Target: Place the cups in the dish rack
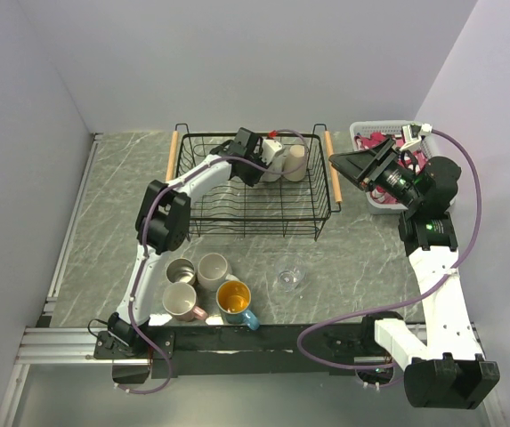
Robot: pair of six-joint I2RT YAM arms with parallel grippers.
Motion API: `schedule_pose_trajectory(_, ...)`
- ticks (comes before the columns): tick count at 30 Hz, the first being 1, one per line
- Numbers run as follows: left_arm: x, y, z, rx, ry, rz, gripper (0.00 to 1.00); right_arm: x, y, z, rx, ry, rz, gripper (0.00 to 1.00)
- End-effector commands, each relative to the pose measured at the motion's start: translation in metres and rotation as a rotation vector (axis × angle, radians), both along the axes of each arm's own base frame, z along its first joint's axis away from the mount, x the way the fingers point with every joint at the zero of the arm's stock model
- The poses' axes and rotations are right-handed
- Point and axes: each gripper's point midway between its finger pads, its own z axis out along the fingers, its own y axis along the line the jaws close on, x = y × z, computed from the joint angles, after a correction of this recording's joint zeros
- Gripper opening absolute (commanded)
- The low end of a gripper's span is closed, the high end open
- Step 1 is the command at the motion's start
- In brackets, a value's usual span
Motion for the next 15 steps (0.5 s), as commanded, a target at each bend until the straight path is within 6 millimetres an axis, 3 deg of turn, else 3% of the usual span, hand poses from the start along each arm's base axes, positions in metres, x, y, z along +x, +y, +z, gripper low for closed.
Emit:
schedule_pose_trajectory(1,-0.007,-0.038,0.025,-0.093,-0.032,-0.111,0.02,-0.002,-0.001,0.005,-0.010,-0.040,0.007,0.51)
schedule_pose_trajectory(4,-0.008,-0.038,0.022,-0.092,-0.026,-0.110,0.04,-0.002,0.000,0.004,-0.008,-0.036,0.011,0.51)
schedule_pose_trajectory(6,-0.008,-0.035,0.019,-0.081,-0.024,-0.111,0.12,-0.001,-0.001,0.004,-0.007,-0.038,0.009,0.51)
schedule_pose_trajectory(8,-0.009,-0.033,0.019,-0.069,-0.025,-0.104,0.35,-0.002,0.000,0.004,-0.008,-0.038,0.011,0.51)
schedule_pose_trajectory(10,-0.006,-0.027,0.018,-0.055,-0.028,-0.085,0.67,-0.002,-0.001,0.004,-0.006,-0.036,0.008,0.51)
schedule_pose_trajectory(15,0.002,-0.014,0.021,-0.030,-0.052,-0.045,0.86,-0.003,0.000,0.003,-0.006,-0.033,0.009,0.51)
